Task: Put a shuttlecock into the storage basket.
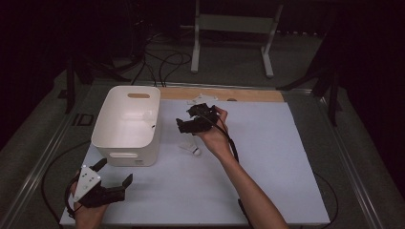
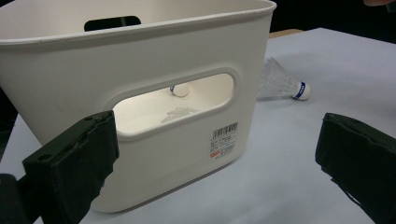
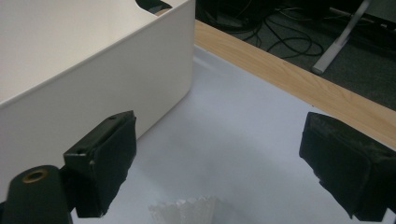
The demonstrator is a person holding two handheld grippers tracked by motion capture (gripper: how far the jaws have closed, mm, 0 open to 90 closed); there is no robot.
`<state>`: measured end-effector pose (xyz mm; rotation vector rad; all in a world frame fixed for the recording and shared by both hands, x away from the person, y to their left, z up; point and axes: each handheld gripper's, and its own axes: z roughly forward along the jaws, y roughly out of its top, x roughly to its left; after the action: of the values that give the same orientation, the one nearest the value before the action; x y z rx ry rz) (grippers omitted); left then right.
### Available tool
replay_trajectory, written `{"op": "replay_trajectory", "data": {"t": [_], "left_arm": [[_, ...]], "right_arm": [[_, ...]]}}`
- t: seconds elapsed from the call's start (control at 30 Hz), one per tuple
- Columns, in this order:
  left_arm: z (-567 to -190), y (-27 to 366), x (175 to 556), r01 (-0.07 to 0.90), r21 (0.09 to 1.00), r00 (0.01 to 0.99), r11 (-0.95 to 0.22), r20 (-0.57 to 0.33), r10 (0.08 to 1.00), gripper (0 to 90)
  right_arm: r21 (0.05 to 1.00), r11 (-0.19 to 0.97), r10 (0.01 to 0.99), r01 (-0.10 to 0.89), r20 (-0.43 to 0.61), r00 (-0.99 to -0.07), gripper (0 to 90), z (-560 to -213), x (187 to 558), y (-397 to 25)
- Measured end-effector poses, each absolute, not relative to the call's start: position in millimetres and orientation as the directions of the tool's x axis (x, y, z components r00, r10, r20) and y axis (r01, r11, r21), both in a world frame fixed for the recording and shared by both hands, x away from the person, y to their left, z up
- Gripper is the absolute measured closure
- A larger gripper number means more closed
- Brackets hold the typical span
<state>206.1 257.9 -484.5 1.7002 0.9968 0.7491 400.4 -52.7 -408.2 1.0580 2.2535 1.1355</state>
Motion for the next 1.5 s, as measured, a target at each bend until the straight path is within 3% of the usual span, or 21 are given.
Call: {"op": "replay_trajectory", "data": {"t": [1.5], "left_arm": [[-484, 258, 206, 0.271, 0.947, 0.472, -0.173, 0.026, 0.881, 0.0]], "right_arm": [[0.777, 0.403, 0.782, 0.484, -0.018, -0.623, 11.1, -439, 403, -48]]}}
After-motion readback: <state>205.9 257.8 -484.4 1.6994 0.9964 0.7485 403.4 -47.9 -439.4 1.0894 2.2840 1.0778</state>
